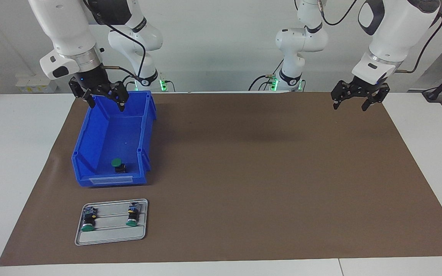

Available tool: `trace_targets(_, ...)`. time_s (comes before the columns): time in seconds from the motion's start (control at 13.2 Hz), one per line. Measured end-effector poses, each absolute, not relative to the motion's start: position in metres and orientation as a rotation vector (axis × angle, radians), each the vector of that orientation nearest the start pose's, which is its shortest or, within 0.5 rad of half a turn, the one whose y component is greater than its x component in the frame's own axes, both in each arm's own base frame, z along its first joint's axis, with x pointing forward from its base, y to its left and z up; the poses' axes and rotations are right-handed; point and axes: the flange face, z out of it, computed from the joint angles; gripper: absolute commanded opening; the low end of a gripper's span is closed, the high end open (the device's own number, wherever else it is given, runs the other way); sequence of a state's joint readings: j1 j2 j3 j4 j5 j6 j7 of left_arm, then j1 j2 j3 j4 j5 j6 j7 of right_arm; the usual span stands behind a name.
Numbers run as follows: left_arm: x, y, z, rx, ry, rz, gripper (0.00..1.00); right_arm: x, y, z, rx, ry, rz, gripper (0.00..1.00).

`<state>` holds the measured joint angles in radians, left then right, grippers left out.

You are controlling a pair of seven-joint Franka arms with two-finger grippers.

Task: Place and press button with both arms

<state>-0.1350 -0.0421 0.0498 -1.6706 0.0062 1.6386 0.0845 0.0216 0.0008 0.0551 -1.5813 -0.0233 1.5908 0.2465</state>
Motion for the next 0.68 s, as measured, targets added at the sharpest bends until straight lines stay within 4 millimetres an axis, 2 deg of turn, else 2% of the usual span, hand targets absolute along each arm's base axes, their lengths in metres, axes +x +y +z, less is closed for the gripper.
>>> trace_targets(0.68,0.544,-0.045,0.606,-3.126,0.267,-0.016,1.00,0.549,0.040,0.609,-3.157,0.269,0.025,1.00)
